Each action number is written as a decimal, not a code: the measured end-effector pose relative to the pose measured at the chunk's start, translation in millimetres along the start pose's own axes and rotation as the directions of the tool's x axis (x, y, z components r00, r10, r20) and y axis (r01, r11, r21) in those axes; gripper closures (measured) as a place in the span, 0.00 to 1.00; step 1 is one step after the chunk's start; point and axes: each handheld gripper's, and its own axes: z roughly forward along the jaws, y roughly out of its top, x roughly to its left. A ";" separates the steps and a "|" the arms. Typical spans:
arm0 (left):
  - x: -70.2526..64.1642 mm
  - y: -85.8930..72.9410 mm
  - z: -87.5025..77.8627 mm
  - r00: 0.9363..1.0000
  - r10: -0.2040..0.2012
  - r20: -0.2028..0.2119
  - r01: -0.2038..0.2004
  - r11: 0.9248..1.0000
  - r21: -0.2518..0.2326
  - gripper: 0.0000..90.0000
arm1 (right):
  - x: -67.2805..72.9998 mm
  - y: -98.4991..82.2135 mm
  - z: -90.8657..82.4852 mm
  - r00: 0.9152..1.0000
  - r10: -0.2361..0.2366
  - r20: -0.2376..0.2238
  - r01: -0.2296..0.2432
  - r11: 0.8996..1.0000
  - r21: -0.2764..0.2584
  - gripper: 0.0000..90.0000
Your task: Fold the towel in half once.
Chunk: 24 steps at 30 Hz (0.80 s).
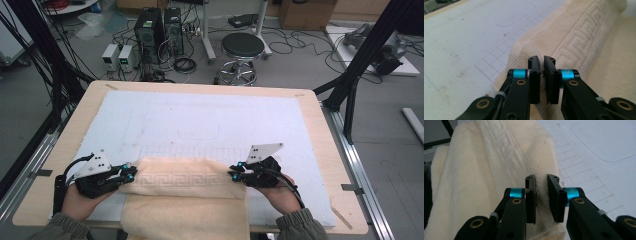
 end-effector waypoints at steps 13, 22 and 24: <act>-11.5 -20.6 -9.2 0.999 -0.003 0.052 0.002 1.000 0.028 0.90 | 18.2 -9.8 -5.5 0.999 -0.023 -0.049 0.022 1.000 -0.020 0.83; -17.6 -27.3 -8.0 0.996 0.006 0.086 -0.010 0.998 0.054 0.90 | 23.0 -18.2 1.0 0.997 -0.018 -0.070 0.017 1.000 -0.005 0.82; -18.4 -27.5 -8.8 0.996 0.015 0.088 -0.020 0.998 0.057 0.90 | 24.4 -19.3 1.1 0.997 -0.018 -0.074 0.019 1.000 0.004 0.82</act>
